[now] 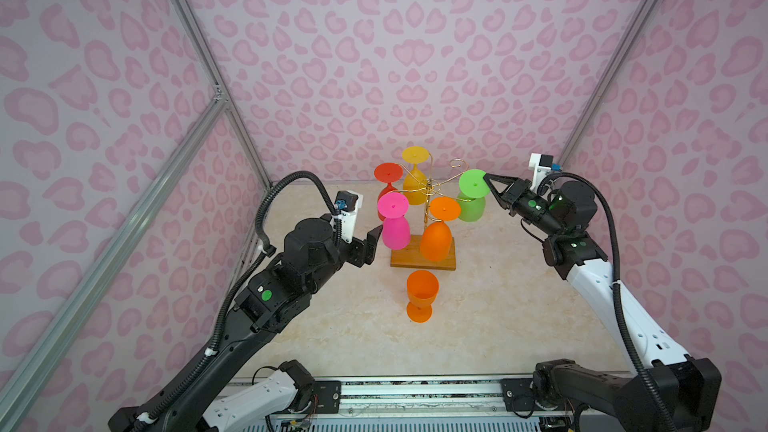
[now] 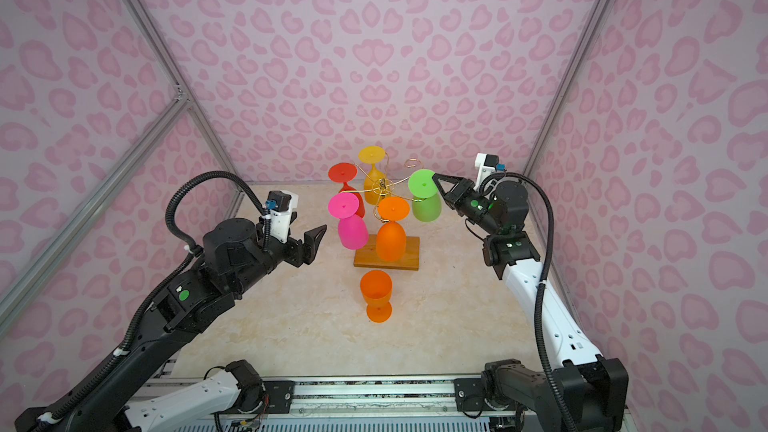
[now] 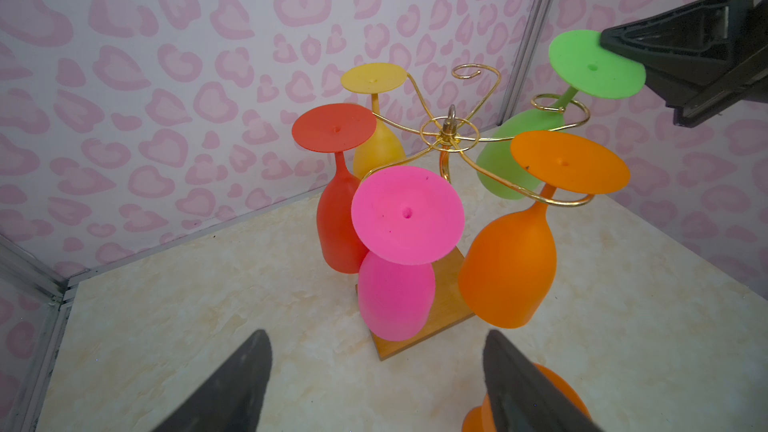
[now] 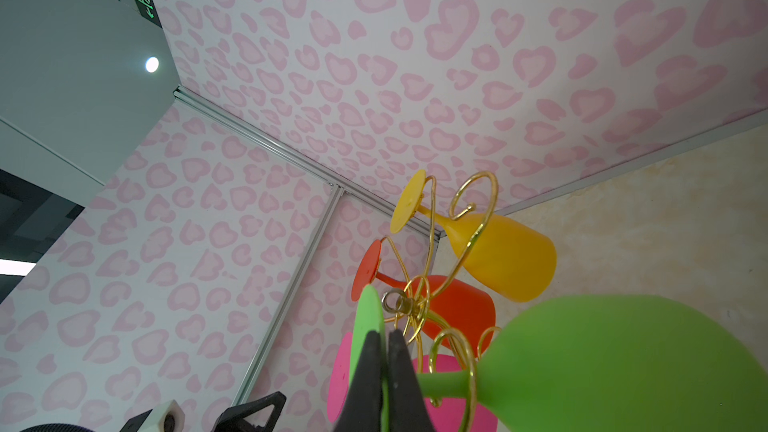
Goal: Take the wine glass off the wine glass rack
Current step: 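Lift the green glass up off its hook with the right gripper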
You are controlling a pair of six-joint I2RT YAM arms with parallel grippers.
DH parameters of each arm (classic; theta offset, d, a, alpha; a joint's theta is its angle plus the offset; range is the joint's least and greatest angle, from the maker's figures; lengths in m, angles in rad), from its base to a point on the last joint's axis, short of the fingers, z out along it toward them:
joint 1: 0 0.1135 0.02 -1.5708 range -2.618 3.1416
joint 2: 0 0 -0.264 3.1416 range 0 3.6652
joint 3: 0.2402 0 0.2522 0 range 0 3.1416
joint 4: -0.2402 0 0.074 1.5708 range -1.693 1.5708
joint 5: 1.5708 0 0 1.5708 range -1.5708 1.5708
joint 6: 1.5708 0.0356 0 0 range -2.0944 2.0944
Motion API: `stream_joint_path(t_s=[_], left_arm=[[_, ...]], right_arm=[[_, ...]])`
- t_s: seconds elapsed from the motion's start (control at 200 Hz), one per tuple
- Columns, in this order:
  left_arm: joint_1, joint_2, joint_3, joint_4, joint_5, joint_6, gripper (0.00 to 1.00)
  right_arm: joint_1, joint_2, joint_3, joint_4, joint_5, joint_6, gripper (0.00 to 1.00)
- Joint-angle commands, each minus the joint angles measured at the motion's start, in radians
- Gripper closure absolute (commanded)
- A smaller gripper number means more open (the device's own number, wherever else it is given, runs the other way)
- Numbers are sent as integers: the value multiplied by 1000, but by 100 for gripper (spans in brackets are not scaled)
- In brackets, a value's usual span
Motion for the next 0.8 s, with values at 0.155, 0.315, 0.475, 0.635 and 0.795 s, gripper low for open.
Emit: stream_joint_path(t_s=[0.155,0.315,0.475,0.635,0.795], left_arm=[[1,5,0,33,7,-14,19],[2,7,0,34,11,-17,19],[3,13,2,35,16,-18,18],[3,12,0,32,19,-20,18],[3,10,0,28,25,-21,17]], right_arm=[[2,-26,-24,-16,-45,-10,100],[8,-34,-27,-29,-48,-14,100],[32,-25,-20,-30,-41,-20,100],[54,-2,-1,-28,-32,-22,100],[66,33,26,-22,-23,-27,100]])
